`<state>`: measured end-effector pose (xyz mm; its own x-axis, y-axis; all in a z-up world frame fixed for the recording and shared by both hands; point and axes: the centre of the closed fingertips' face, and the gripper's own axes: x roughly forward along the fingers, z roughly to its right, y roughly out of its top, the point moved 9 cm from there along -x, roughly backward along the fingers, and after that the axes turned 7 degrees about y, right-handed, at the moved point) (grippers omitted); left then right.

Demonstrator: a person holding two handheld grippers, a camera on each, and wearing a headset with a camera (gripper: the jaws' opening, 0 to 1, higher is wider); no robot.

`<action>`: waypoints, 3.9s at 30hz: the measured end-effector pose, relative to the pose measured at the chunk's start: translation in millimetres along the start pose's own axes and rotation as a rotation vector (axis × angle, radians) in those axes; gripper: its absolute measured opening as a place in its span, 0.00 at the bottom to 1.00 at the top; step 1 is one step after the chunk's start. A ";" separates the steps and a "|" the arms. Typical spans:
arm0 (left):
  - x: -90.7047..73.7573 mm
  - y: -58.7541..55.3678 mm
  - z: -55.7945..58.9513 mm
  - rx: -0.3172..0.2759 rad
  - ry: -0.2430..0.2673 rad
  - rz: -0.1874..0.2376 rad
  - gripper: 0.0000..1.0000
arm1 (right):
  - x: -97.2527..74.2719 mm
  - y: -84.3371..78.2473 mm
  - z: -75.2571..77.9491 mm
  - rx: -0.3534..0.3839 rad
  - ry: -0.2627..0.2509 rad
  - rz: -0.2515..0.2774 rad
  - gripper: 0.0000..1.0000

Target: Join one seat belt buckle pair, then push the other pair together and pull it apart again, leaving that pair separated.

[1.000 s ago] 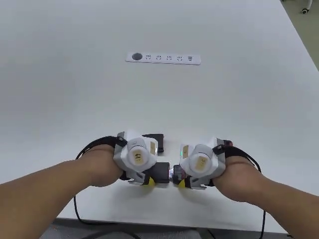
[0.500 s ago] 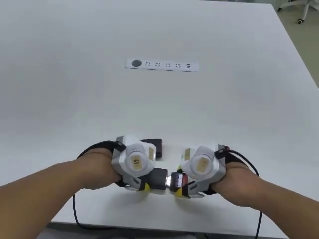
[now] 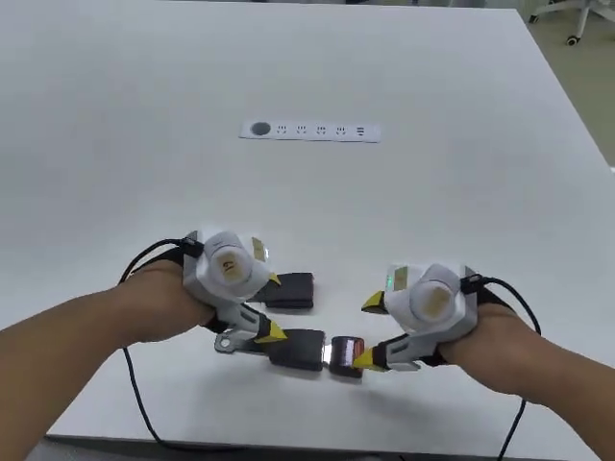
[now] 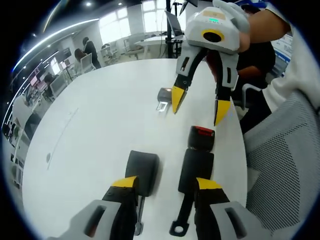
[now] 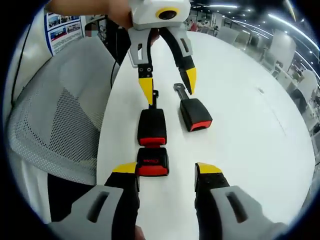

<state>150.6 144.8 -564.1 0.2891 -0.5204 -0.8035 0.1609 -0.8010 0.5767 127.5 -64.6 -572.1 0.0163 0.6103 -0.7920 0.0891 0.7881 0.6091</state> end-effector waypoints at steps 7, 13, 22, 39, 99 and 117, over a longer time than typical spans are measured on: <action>8.8 -3.7 -19.8 -0.003 0.015 -0.013 0.46 | -20.2 -26.3 34.7 0.023 -0.063 -0.018 0.42; 21.9 -7.7 -28.1 0.052 0.000 -0.058 0.47 | -33.6 -51.3 57.6 0.033 -0.095 -0.058 0.43; 39.2 -14.8 -36.9 0.083 -0.045 -0.110 0.46 | -25.9 -79.5 72.9 0.064 -0.039 -0.121 0.42; 57.1 -16.8 -38.4 0.123 -0.110 -0.133 0.33 | -17.8 -92.1 80.6 0.071 0.021 -0.119 0.33; 56.1 -15.1 -36.1 0.130 -0.117 -0.132 0.31 | 60.1 9.8 69.4 -0.067 0.069 -0.084 0.31; 54.5 -12.7 -35.3 0.139 -0.124 -0.128 0.31 | 67.7 17.4 70.7 -0.047 0.071 -0.048 0.31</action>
<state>197.6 137.1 -610.0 0.1549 -0.4378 -0.8856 0.0551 -0.8912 0.4503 200.6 -15.3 -618.1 -0.0577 0.5748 -0.8162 0.0408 0.8183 0.5734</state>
